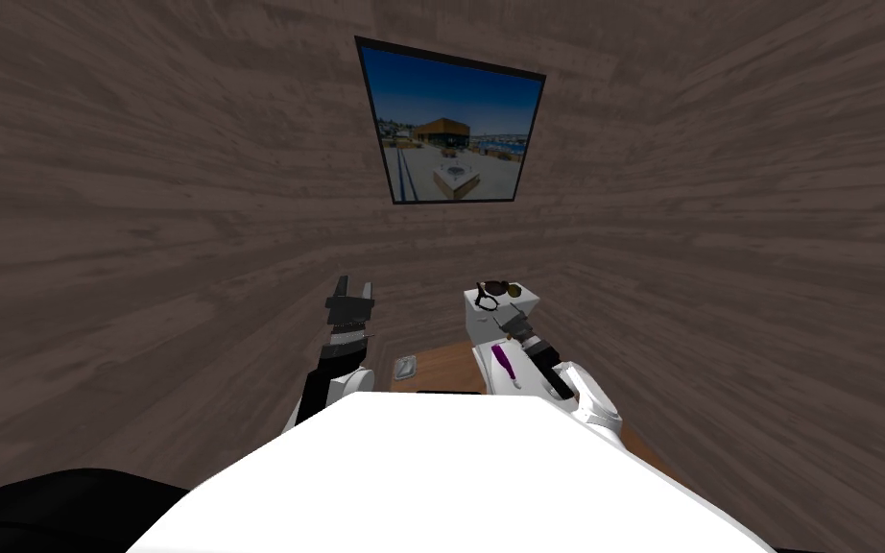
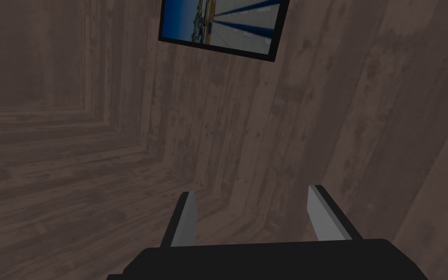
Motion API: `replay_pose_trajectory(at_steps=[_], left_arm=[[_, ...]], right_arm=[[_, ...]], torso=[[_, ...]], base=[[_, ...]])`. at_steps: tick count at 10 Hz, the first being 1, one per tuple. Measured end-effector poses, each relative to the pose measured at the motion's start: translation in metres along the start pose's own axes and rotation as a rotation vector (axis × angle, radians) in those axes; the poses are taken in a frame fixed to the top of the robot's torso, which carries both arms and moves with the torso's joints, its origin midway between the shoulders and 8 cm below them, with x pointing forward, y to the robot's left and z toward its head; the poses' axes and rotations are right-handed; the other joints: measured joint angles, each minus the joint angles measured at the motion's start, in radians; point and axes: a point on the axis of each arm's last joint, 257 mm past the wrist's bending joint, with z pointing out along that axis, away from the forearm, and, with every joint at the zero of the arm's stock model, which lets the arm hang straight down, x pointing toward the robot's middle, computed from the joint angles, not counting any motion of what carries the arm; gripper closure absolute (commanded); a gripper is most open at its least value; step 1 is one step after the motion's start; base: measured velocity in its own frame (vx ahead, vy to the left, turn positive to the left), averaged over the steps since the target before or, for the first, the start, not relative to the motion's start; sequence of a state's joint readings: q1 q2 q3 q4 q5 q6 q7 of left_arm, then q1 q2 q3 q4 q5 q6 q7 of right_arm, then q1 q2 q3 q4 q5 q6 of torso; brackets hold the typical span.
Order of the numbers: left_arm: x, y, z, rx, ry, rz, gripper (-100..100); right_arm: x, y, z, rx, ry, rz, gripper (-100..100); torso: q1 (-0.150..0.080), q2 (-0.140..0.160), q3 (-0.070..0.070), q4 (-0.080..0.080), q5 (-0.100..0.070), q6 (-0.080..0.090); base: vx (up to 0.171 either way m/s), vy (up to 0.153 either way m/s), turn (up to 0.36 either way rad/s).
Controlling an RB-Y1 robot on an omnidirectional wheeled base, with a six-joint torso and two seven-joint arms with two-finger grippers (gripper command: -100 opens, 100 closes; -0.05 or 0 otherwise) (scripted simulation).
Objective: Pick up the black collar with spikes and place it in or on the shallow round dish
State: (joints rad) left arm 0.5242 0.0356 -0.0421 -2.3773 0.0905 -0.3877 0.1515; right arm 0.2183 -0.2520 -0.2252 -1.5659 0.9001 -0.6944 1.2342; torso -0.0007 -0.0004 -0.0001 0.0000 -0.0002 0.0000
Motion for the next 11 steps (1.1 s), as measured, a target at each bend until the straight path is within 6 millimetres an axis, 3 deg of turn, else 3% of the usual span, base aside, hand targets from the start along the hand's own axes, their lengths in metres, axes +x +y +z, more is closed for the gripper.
replay_pose_trajectory(at_steps=[11], left_arm=[[0.000, 0.000, 0.000, 0.000, 0.000, 0.000, 0]], right_arm=[[0.073, 0.007, 0.012, -0.091, 0.180, -0.440, -100]], torso=[[0.000, 0.000, 0.000, 0.000, 0.000, 0.000]], base=[[0.007, -0.019, 0.018]])
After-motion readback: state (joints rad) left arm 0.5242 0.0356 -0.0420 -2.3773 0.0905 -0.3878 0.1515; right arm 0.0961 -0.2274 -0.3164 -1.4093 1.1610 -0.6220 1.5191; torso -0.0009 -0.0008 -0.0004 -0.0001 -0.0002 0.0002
